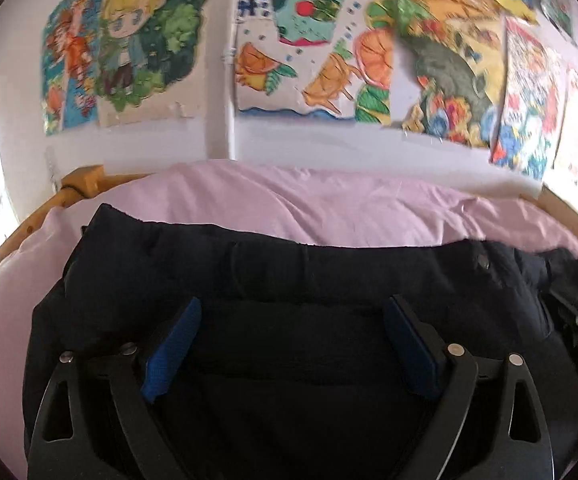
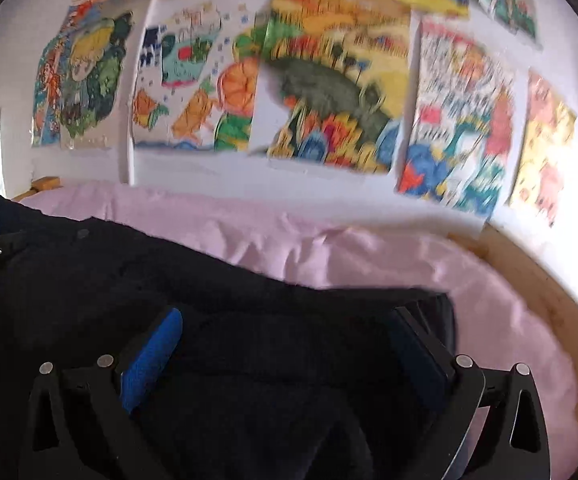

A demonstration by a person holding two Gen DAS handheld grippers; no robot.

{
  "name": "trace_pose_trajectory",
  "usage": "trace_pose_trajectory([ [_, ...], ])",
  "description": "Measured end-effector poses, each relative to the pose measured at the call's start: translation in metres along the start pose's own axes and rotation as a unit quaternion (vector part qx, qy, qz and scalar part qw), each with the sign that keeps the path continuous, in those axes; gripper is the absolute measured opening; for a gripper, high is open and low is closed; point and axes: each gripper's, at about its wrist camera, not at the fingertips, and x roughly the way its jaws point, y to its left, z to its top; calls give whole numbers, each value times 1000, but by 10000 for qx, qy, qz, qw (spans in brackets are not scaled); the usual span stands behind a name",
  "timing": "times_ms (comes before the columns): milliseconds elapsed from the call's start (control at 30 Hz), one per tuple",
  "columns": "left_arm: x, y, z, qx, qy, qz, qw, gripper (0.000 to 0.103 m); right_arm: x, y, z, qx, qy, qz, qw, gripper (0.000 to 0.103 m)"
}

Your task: Fold large clothes

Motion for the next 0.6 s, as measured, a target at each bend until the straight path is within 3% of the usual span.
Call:
trace_pose_trajectory([
  [300, 37, 9, -7, -112, 120, -221, 9996, 92, 29, 2, -17, 109, 52, 132, 9998, 103],
  [600, 50, 6, -12, -86, 15, -61, 9999, 92, 52, 7, -22, 62, 142, -7, 9999, 103],
])
